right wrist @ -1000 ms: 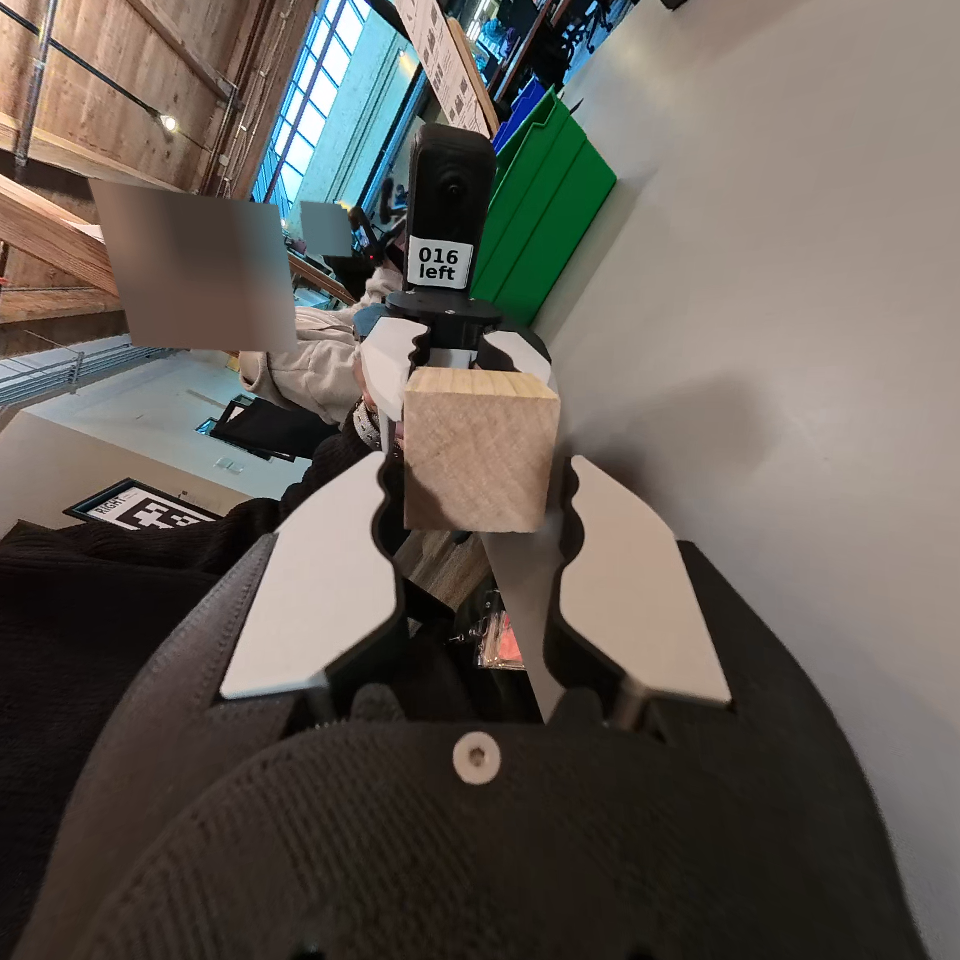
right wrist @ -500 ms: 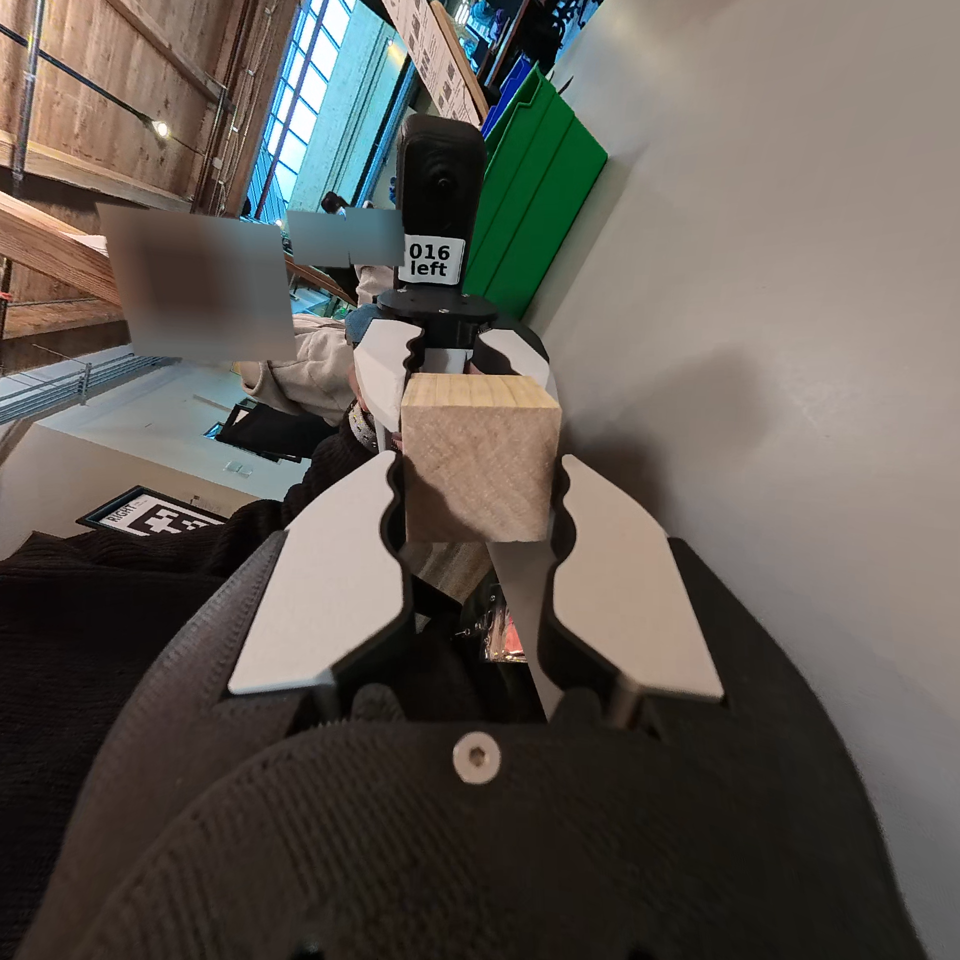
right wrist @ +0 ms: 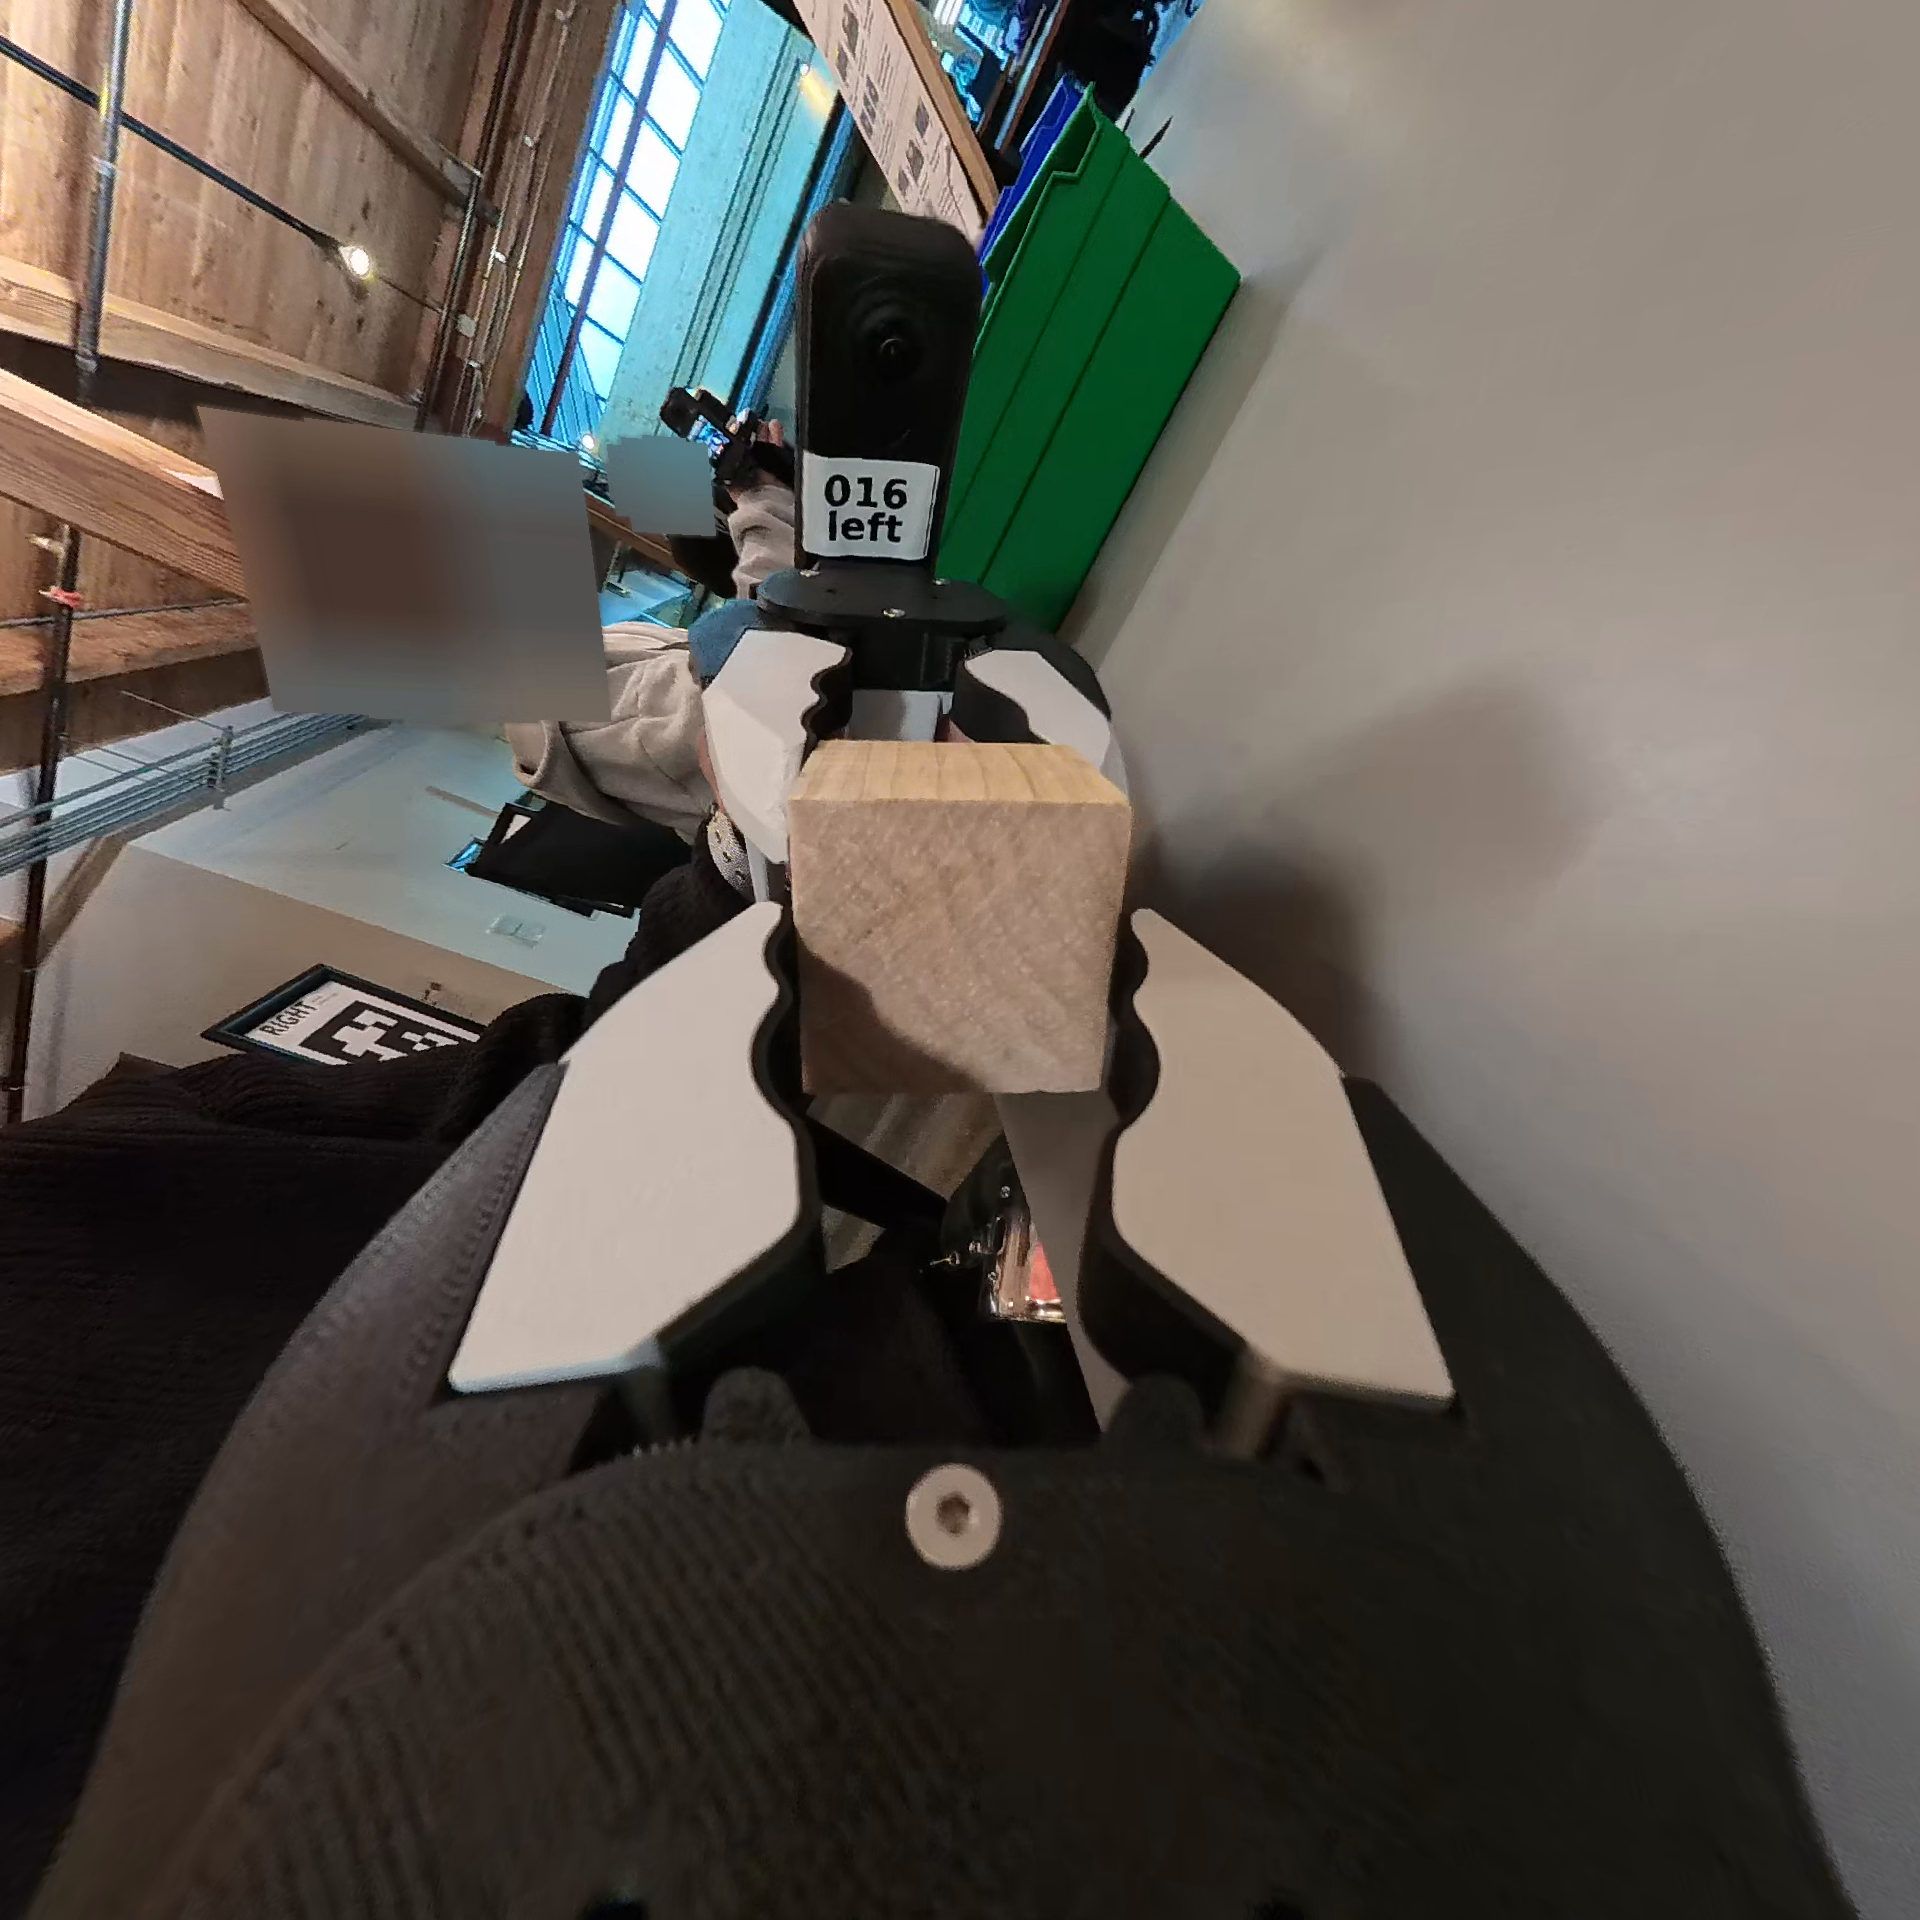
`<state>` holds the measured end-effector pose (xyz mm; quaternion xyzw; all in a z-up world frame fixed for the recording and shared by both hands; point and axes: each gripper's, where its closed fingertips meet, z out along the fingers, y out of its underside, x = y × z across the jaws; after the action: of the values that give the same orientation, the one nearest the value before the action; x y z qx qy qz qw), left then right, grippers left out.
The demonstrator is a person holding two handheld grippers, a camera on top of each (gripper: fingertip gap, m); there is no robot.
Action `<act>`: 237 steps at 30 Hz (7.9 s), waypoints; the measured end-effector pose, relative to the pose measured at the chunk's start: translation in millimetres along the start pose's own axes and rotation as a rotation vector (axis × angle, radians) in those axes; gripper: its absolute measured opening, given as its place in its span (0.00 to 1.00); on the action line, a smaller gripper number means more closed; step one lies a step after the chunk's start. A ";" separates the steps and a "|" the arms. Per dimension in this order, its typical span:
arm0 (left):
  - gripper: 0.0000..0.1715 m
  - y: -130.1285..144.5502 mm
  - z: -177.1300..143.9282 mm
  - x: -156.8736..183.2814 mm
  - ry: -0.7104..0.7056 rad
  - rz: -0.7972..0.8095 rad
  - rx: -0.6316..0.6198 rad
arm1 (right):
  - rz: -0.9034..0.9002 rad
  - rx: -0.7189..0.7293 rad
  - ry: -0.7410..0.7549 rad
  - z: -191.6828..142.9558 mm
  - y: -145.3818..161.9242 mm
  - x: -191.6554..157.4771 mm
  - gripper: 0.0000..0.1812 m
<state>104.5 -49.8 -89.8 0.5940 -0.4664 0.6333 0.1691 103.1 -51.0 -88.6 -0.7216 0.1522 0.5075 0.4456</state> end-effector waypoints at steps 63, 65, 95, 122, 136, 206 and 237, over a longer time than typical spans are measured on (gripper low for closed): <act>0.32 -36.7 -24.0 -34.5 -0.542 0.469 0.165 | -0.123 -0.301 1.345 -326.9 -118.8 159.4 0.32; 0.32 -36.6 -24.8 -34.1 -0.541 0.469 0.167 | -0.122 -0.286 1.340 -323.2 -122.4 158.6 0.32; 0.30 -34.6 -23.9 -31.3 -0.545 0.465 0.155 | -0.061 -0.312 1.347 -300.9 -120.9 161.6 0.32; 0.30 -32.0 -22.1 -34.2 -0.555 0.461 0.137 | -0.132 -0.168 1.267 -308.5 -146.7 119.8 0.35; 0.30 -31.4 -19.6 -33.6 -0.556 0.468 0.139 | -0.286 0.002 1.481 -377.4 -154.8 95.5 0.19; 0.30 -21.2 -21.7 -11.9 -0.640 0.456 0.223 | -0.325 -0.032 1.263 -349.5 -138.1 179.4 0.16; 0.25 -35.8 -105.6 -45.5 -0.892 0.438 0.407 | -0.713 0.089 0.600 1.4 0.7 1.5 0.22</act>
<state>80.0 67.5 -102.3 0.7149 -0.4737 0.4176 -0.3001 102.5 -49.9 -90.4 -0.8241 0.0384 0.0844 0.5588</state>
